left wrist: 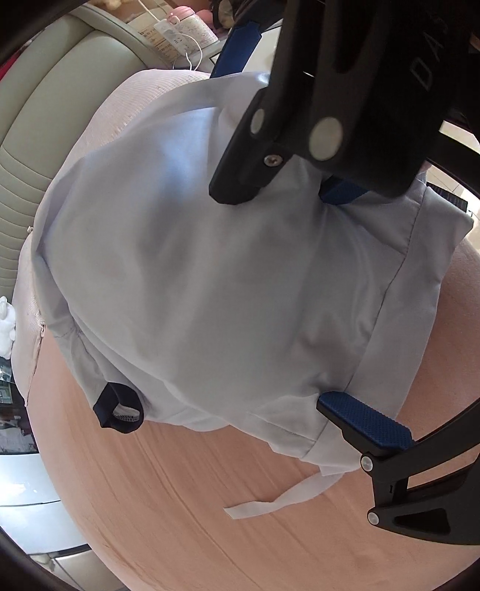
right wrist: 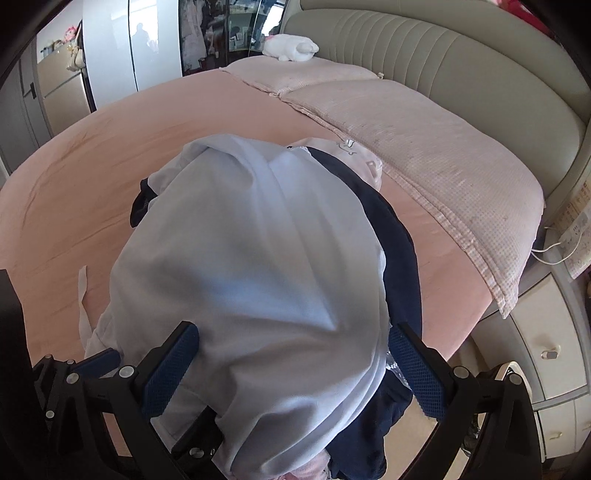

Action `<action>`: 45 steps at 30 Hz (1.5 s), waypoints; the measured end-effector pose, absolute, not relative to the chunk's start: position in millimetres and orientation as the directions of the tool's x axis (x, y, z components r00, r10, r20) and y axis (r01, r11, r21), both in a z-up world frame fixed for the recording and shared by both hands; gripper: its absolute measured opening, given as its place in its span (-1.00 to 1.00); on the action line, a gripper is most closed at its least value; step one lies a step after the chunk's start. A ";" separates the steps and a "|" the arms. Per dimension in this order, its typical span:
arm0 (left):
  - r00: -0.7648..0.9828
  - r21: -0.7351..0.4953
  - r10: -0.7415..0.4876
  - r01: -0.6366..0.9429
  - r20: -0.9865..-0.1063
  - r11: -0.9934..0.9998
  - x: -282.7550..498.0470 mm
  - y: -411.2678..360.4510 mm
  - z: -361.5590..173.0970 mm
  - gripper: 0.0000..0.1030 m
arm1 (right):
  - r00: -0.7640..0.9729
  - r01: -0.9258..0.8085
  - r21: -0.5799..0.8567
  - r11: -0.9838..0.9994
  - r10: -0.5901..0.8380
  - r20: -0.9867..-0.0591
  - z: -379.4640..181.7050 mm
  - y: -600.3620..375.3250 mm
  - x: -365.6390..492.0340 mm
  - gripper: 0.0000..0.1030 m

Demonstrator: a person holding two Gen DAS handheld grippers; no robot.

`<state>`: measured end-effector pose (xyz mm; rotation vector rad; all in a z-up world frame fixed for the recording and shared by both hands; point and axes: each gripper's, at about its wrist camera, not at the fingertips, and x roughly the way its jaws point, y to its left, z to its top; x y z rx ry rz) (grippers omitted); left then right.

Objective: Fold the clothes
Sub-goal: 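Grasp the light blue shirt hem with the left gripper while the right gripper grasps the shirt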

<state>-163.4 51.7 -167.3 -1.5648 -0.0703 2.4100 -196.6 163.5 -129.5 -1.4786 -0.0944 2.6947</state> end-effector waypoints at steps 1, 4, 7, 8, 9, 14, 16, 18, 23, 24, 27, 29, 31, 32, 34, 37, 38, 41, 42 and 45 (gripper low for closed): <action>-0.379 -0.190 0.252 -0.194 -0.890 -0.962 -162.8 51.3 -168.9 1.00 | -0.532 -0.026 -0.085 -0.996 0.086 -0.842 -130.5 164.0 -197.9 0.99; -0.365 -0.211 0.267 -0.186 -0.892 -0.960 -161.2 48.9 -172.9 1.00 | -0.526 -0.021 -0.078 -0.997 0.077 -0.847 -132.2 168.0 -202.2 0.99; -0.352 -0.229 0.281 -0.181 -0.893 -0.956 -158.5 46.1 -176.7 1.00 | -0.523 -0.009 -0.067 -0.998 0.062 -0.850 -134.5 171.9 -205.7 0.99; -0.351 -0.233 0.284 -0.181 -0.892 -0.956 -156.4 44.9 -177.4 1.00 | -0.524 0.004 -0.059 -0.998 0.048 -0.850 -134.8 173.7 -207.3 0.99; -0.350 -0.236 0.287 -0.181 -0.892 -0.955 -154.3 43.8 -178.1 1.00 | -0.525 0.021 -0.052 -0.998 0.033 -0.850 -134.8 175.5 -209.6 0.99; -0.347 -0.252 0.302 -0.183 -0.888 -0.950 -144.0 38.3 -181.5 1.00 | -0.496 0.108 0.002 -0.994 -0.056 -0.866 -134.8 181.6 -219.4 0.99; -0.350 -0.244 0.298 -0.189 -0.888 -0.951 -139.5 37.4 -182.3 1.00 | -0.477 0.140 0.028 -0.990 -0.092 -0.874 -135.0 187.3 -223.1 0.99; -0.353 -0.238 0.293 -0.190 -0.888 -0.952 -134.1 35.9 -182.5 1.00 | -0.471 0.169 0.034 -0.985 -0.111 -0.875 -134.3 189.2 -224.2 0.99; -0.367 -0.237 0.290 -0.182 -0.884 -0.954 -118.1 28.7 -181.9 1.00 | -0.462 0.233 0.047 -0.971 -0.153 -0.873 -133.1 193.2 -223.5 0.99; -0.370 -0.238 0.290 -0.180 -0.883 -0.954 -114.9 27.2 -181.7 1.00 | -0.463 0.238 0.050 -0.970 -0.158 -0.872 -134.4 193.1 -223.5 0.99; -0.378 -0.238 0.289 -0.175 -0.879 -0.955 -105.3 22.6 -181.2 1.00 | -0.466 0.249 0.055 -0.967 -0.169 -0.868 -138.4 192.2 -223.5 0.99; -0.376 -0.244 0.291 -0.169 -0.880 -0.955 -100.5 18.5 -181.1 1.00 | -0.471 0.253 0.054 -0.966 -0.172 -0.865 -139.7 191.3 -222.8 0.99; -0.374 -0.245 0.291 -0.166 -0.880 -0.955 -95.3 14.8 -180.8 1.00 | -0.474 0.256 0.050 -0.965 -0.170 -0.864 -139.6 190.1 -228.5 0.99; -0.373 -0.245 0.290 -0.165 -0.881 -0.955 -92.1 12.9 -180.7 1.00 | -0.475 0.258 0.047 -0.965 -0.169 -0.863 -139.6 189.6 -231.7 0.99; -0.370 -0.246 0.291 -0.164 -0.882 -0.955 -86.4 8.9 -180.1 1.00 | -0.478 0.260 0.042 -0.965 -0.166 -0.863 -137.2 188.5 -228.6 0.98; -0.375 -0.247 0.293 -0.166 -0.879 -0.955 -75.9 2.4 -179.0 1.00 | -0.484 0.259 0.035 -0.965 -0.161 -0.860 -134.2 187.0 -228.1 0.95; -0.381 -0.247 0.294 -0.167 -0.877 -0.955 -71.6 -0.2 -178.5 1.00 | -0.487 0.258 0.035 -0.965 -0.161 -0.858 -132.2 186.6 -227.3 0.92; -0.392 -0.251 0.297 -0.166 -0.870 -0.954 -58.2 -8.3 -176.8 1.00 | -0.507 0.252 0.026 -0.967 -0.155 -0.848 -128.7 186.5 -225.9 0.79; -0.394 -0.251 0.297 -0.165 -0.870 -0.954 -53.7 -11.0 -176.0 1.00 | -0.513 0.250 0.024 -0.968 -0.153 -0.845 -128.3 186.7 -226.4 0.78; -0.397 -0.248 0.292 -0.161 -0.870 -0.955 -41.5 -18.8 -172.9 1.00 | -0.529 0.240 0.021 -0.970 -0.149 -0.836 -126.3 187.1 -224.1 0.64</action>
